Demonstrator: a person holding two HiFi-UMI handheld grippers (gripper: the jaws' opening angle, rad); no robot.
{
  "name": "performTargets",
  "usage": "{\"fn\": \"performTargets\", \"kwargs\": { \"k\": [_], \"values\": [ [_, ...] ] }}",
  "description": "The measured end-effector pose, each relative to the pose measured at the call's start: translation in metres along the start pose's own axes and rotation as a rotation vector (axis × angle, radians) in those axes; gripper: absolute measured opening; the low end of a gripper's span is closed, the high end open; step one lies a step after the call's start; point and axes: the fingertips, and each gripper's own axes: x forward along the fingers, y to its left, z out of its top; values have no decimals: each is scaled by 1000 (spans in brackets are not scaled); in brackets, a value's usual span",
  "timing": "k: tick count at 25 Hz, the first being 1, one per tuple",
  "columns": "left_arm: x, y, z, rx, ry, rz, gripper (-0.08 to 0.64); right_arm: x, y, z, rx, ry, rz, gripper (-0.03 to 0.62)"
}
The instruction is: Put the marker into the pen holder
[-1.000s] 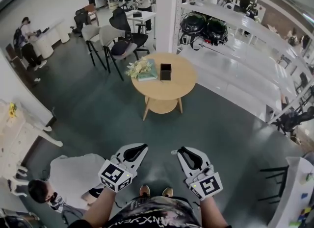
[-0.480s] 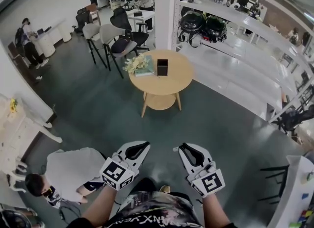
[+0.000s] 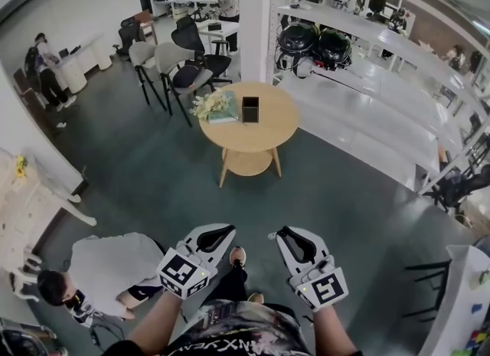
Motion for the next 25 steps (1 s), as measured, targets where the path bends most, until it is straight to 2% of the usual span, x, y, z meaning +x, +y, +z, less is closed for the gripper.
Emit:
{"fn": "performTargets", "kwargs": {
  "k": [9, 25],
  "values": [
    [7, 22, -2, -12, -2, 13, 21, 24, -7, -2, 2, 12, 17, 64],
    [63, 107, -5, -40, -15, 12, 21, 109, -58, -14, -12, 37, 35, 64]
  ]
}}
